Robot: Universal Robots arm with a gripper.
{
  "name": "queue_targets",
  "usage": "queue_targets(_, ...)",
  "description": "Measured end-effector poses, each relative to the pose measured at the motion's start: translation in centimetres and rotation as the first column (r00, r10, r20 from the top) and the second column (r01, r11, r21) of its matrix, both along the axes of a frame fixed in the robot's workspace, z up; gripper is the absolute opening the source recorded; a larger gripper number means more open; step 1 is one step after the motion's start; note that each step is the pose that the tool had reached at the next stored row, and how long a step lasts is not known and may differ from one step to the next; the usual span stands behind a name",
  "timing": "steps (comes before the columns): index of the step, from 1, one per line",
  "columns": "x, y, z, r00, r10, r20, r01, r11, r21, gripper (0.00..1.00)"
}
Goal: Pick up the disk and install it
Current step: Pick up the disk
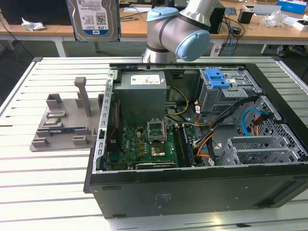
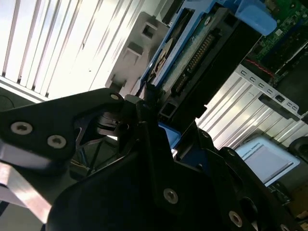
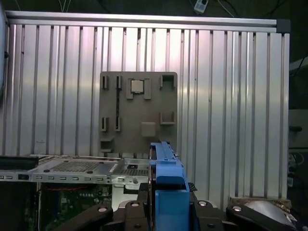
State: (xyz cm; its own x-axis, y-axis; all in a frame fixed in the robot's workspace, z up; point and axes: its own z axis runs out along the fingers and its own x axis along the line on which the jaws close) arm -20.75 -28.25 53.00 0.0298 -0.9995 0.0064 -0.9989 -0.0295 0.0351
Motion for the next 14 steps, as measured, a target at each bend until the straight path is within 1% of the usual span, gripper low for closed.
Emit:
queue_targets(2,0.3,-0.07,-0.29,1.0,0.0,-0.0001,0.0,1.0,-0.0001,0.37)
queue_targets(4,1.1,-0.25,-0.9,1.0,0.0,0.0,0.0,1.0,-0.0001,0.37)
queue_targets(6,1.7,-0.48,-1.29,1.0,0.0,-0.0001,0.0,1.0,-0.0003,0.37)
queue_targets(9,2.2,-0.64,-1.39,1.0,0.0,0.0,0.0,1.0,-0.0002,0.37)
queue_targets(14,2.3,-0.99,-1.41,1.0,0.0,0.0,0.0,1.0,-0.0001,0.37)
